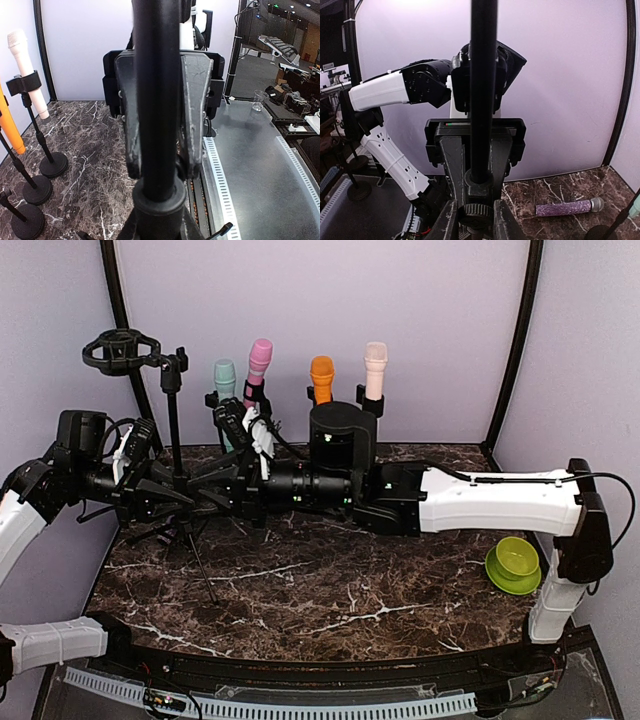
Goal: Remove the microphone from the stand
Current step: Unscrew the knob on the stand of the microphone stand.
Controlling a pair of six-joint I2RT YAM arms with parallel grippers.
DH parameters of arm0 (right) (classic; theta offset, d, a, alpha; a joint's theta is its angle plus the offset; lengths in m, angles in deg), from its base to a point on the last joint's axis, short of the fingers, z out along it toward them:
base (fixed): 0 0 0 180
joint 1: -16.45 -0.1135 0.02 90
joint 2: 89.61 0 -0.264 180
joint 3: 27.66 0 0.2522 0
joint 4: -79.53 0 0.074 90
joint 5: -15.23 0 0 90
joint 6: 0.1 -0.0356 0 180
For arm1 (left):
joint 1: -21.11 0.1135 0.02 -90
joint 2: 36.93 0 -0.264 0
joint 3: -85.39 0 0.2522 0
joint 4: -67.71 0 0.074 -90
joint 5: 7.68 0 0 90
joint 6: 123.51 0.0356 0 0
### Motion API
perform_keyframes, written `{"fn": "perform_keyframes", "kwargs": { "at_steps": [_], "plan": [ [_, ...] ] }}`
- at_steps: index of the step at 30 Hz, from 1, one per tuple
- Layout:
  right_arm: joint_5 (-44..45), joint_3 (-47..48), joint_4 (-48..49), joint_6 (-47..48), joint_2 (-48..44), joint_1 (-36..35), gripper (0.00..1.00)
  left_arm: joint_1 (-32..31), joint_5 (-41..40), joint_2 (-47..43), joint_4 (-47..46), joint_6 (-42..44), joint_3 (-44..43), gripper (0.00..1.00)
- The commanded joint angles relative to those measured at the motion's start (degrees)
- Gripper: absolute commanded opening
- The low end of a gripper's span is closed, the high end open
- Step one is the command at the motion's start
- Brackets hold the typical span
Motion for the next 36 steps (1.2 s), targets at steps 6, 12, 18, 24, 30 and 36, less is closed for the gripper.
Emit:
{"fn": "perform_keyframes", "kwargs": {
  "at_steps": [6, 12, 18, 24, 30, 36],
  "plan": [
    [-2.75, 0.79, 0.23, -1.60, 1.06, 1.13, 0.09, -0.27, 2.48, -0.73, -1.00, 0.80, -1.60, 0.00],
    [-7.15, 2.71, 0.69, -7.79, 2.72, 2.32, 0.00, -0.27, 1.39, -0.15, 0.50, 4.28, -2.72, 0.00],
    [-15.82, 3.04, 6.05, -22.04, 4.48, 5.27, 0.00, -0.32, -0.10, 0.54, 0.00, 7.85, -4.11, 0.00],
    [-22.32, 4.37, 8.32, -34.28, 6.60, 7.85, 0.00, -0.26, -1.64, 1.38, 0.44, 11.67, -4.86, 0.00],
    [-27.00, 3.78, 15.51, -47.92, 8.46, 9.82, 0.00, -0.30, -2.86, 0.62, -2.63, 12.45, -3.59, 0.00],
    [-27.85, 5.05, 13.05, -50.13, 8.93, 10.60, 0.07, -0.31, -2.99, 0.31, -5.47, 10.07, -2.88, 0.00]
  ]
}}
